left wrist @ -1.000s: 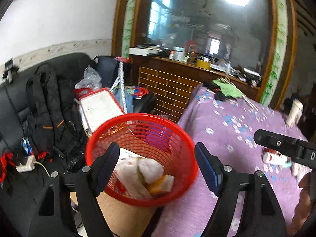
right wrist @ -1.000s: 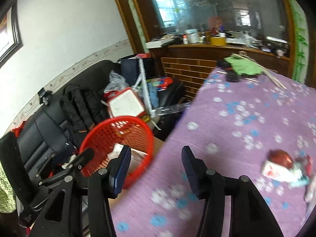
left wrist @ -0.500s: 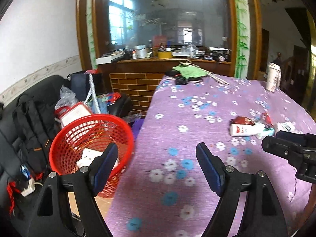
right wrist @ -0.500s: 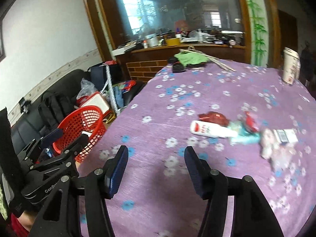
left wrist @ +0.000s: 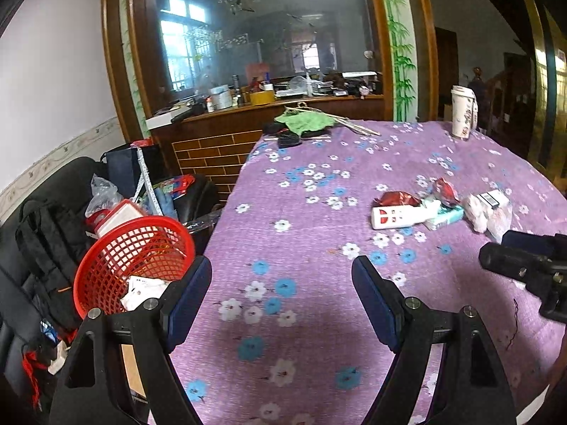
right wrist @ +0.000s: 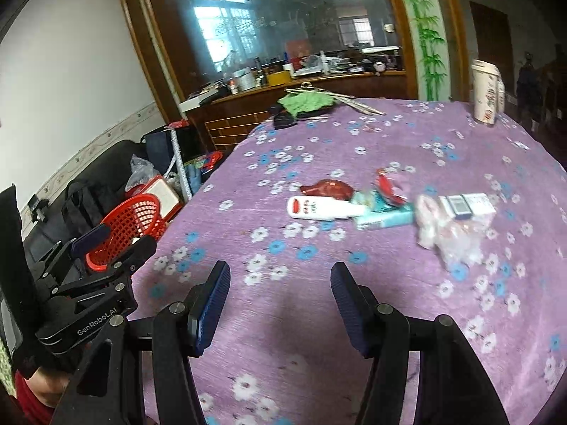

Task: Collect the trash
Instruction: 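Return both tools over the remaining trash on the table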

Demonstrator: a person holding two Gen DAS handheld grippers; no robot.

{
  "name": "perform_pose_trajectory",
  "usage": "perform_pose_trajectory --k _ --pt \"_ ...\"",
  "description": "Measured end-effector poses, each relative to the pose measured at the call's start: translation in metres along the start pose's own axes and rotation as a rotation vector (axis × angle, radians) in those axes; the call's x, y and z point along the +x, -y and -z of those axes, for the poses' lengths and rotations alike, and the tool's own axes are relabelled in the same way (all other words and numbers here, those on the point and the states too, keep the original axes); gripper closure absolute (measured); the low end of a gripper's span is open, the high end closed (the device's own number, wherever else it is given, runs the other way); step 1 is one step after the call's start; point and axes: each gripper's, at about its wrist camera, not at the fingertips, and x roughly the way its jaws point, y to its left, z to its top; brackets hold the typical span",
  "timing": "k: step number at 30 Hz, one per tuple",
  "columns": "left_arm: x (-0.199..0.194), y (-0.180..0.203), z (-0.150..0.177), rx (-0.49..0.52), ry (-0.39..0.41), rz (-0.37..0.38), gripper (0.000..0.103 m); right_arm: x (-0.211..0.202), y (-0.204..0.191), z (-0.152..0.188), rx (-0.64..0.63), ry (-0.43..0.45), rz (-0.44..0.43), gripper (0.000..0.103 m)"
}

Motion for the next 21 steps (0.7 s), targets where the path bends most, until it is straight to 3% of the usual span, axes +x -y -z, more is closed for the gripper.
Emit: perform_pose_trajectory --k 13,21 --pt "0.010 0.028 0.003 0.075 -0.063 0.120 0.023 -0.026 0.090 -0.007 0.130 -0.005 0.130 0.040" --pt "0.017 0.035 -0.002 0.111 -0.111 0.213 0.023 0.012 0.126 -0.032 0.082 -0.093 0.184 0.040"
